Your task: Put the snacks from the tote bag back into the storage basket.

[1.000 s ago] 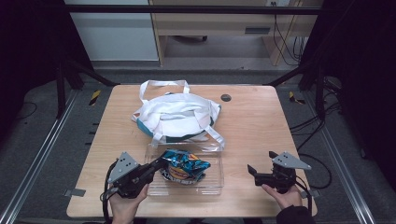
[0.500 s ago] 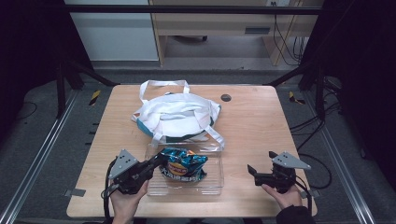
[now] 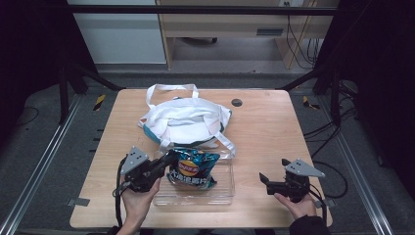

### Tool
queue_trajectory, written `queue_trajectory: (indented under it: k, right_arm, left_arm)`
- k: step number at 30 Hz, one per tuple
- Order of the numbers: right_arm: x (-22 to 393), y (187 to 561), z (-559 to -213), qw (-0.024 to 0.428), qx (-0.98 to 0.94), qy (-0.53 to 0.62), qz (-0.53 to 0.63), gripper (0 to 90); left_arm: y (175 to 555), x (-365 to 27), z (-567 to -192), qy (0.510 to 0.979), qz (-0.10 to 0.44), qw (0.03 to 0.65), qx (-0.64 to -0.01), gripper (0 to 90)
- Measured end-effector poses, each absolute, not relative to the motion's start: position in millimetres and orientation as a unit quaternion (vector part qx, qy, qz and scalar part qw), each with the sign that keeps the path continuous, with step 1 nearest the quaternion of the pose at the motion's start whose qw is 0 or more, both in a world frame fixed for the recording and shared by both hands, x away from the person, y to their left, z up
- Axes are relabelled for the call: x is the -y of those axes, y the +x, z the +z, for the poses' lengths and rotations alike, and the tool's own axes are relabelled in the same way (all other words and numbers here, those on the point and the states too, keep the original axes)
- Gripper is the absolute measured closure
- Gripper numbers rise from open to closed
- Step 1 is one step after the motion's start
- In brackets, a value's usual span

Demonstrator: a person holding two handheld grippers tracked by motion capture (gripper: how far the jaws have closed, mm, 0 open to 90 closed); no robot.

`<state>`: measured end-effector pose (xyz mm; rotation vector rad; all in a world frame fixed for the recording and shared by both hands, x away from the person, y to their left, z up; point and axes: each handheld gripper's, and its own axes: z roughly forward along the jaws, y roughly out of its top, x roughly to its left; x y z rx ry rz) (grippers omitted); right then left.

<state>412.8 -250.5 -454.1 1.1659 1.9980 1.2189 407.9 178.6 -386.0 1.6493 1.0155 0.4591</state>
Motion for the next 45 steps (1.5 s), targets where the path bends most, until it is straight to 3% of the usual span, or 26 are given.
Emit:
queue_trajectory:
  k: [34, 39, 45]
  right_arm:
    - [249.3, 415.1, -456.5, 0.259, -0.742, 0.431, 0.444, 4.5]
    - [249.2, 415.2, -456.5, 0.260, -0.742, 0.430, 0.444, 4.5]
    - [249.2, 415.3, -456.6, 0.259, -0.742, 0.430, 0.444, 4.5]
  left_arm:
    - [453.2, -167.4, -387.5, 0.691, 0.210, 0.537, -0.435, 86.2]
    - [455.0, -167.4, -387.9, 0.693, 0.214, 0.536, -0.433, 82.1]
    - [457.1, -166.4, -388.4, 0.698, 0.220, 0.531, -0.428, 67.8]
